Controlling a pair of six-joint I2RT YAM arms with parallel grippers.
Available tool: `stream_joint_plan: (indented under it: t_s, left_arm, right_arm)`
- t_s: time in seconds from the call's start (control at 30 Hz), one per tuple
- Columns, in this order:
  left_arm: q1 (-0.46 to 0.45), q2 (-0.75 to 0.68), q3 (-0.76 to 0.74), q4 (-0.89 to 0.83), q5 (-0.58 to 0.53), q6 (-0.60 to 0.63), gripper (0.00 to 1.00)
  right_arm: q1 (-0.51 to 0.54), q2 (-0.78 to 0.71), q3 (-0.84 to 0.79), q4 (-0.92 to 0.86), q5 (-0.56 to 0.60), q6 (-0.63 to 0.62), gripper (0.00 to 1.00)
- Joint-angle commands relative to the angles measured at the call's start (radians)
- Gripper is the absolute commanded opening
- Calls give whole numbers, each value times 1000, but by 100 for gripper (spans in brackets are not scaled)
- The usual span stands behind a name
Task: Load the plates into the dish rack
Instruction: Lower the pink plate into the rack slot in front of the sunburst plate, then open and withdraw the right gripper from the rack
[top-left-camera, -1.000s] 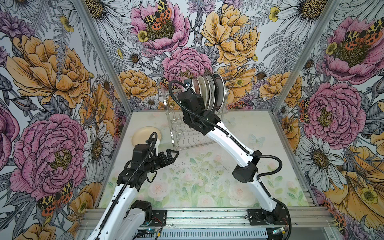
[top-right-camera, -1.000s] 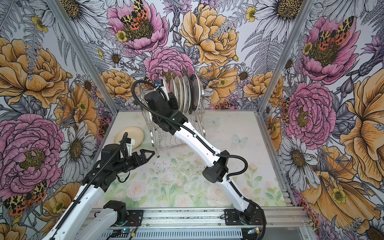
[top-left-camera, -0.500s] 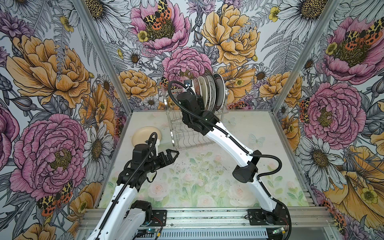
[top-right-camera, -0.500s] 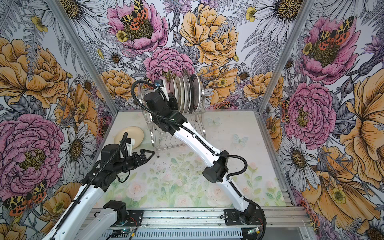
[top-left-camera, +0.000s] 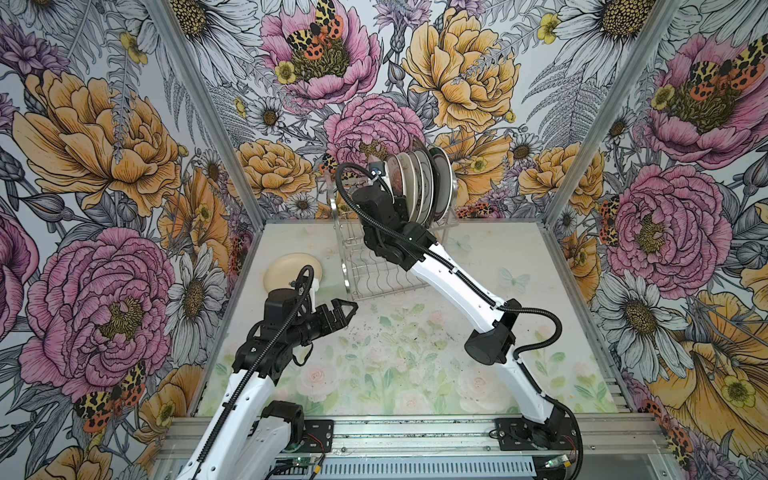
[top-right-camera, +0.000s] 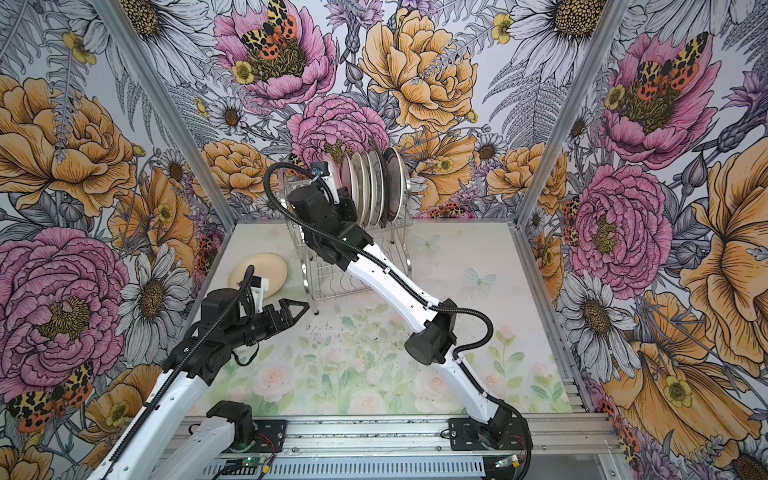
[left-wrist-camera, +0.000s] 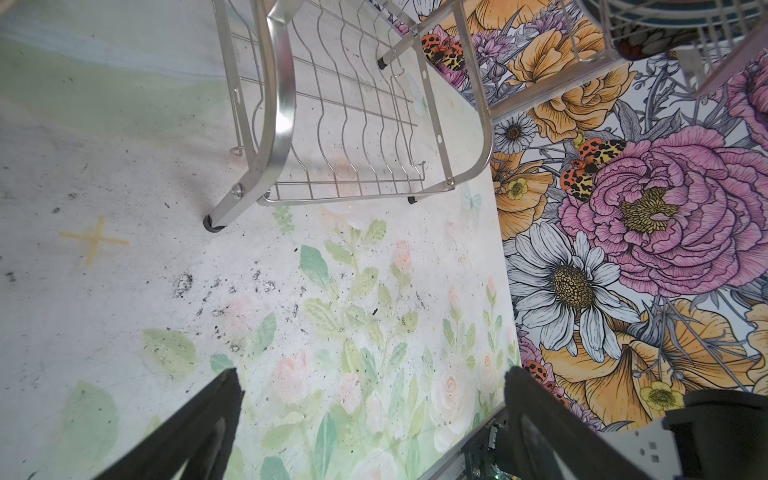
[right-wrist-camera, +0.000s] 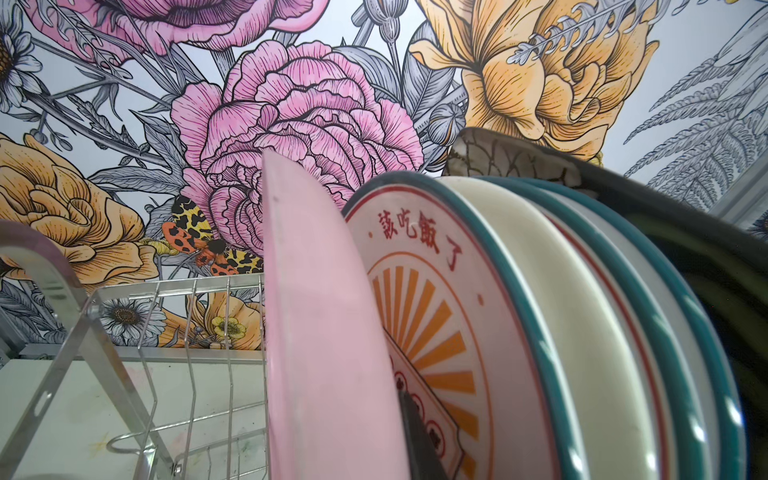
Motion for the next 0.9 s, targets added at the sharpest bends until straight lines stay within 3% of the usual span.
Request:
stream_joint_plan:
  t_s: [0.0, 0.23, 0.87]
  left_arm:
    - [4, -18, -12, -1, -11, 27, 99]
    - [5, -20, -12, -2, -11, 27, 99]
    - [6, -1, -9, 3, -44, 38, 99]
  right_arm:
    - [-13, 21, 0, -18, 23, 10, 0]
    - [-5, 13, -1, -20, 12, 5, 19]
    - [38, -84, -15, -21, -20, -27, 50]
